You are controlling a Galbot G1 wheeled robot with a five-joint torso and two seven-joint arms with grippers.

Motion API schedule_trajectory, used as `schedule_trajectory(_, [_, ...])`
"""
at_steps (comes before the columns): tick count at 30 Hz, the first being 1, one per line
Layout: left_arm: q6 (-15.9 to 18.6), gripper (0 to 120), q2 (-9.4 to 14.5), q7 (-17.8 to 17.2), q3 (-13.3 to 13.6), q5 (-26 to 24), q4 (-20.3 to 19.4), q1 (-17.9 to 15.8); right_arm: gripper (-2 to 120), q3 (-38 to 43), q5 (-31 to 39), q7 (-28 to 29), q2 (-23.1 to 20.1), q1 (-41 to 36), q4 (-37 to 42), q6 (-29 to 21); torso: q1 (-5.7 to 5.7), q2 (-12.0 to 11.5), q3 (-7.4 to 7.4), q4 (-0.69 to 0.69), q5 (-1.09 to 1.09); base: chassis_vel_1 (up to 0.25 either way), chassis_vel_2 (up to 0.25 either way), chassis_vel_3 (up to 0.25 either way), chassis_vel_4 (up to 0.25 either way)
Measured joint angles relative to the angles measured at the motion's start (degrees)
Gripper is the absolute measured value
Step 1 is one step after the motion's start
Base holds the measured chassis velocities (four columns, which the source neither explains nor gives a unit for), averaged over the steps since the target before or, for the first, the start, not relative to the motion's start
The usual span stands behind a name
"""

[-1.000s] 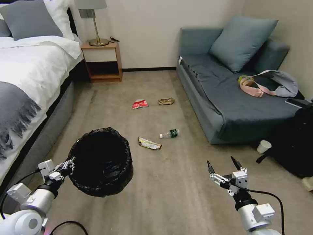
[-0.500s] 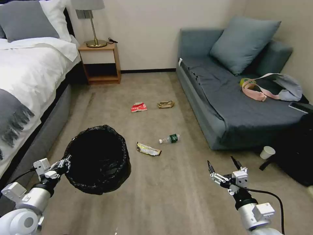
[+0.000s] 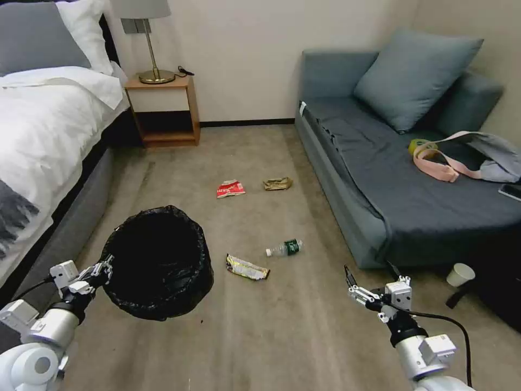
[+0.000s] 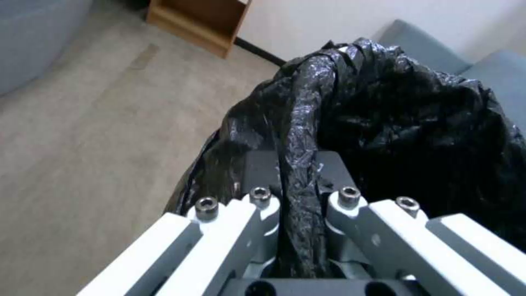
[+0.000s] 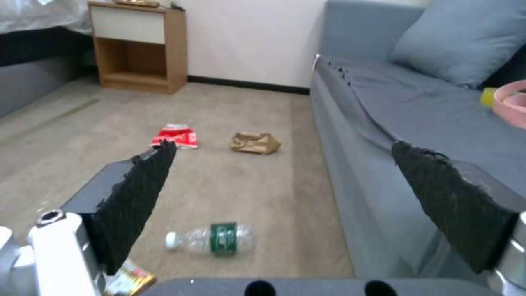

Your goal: Pick up the trash bin, then pick up the garbage on the floor and place it into the trash bin.

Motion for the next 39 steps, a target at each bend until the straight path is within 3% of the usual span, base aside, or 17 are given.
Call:
schedule_trajectory(15, [0.22, 5, 1.14, 0.01, -2.33, -1.08, 0.85, 0.54, 100, -3.05, -0.07, 0.84, -0.63, 2.79, -0.86, -2.07, 0.00, 0.00, 0.00, -0.02, 0.00, -0.172, 0.168, 0.174, -0.176])
schedule_trajectory(23, [1.14, 5, 2.76, -1.34, -1.21, -1.53, 0.92, -0.06, 100, -4.10, 1.25, 2.20, -2.52, 3.40, -0.06, -4.53, 0.00, 0.00, 0.00, 0.01, 0.00, -0.179, 0.179, 0.185, -0.181])
schedule_trajectory(27, [1.00, 5, 3.98, -1.38, -0.37, -1.93, 0.74, 0.69, 100, -4.95, 1.99, 4.05, -4.16, 4.15, -0.13, -5.49, 0.00, 0.00, 0.01, -0.04, -0.01, -0.193, 0.175, 0.165, -0.185])
schedule_trajectory(32, [0.02, 5, 5.08, -0.24, -0.57, -2.26, 0.51, 4.00, 100, -8.92, 2.84, 6.07, -10.83, 5.31, -2.16, -2.66, 0.00, 0.00, 0.01, 0.01, 0.00, -0.096, 0.108, 0.086, -0.111])
schedule_trajectory(39, [-1.12, 5, 5.23, 1.87, -0.51, -2.12, 2.14, 5.04, 100, -16.13, 5.90, 6.11, -19.42, 10.03, -5.11, -2.23, 0.00, 0.01, -0.01, -0.01, 0.01, 0.013, -0.011, -0.008, 0.025])
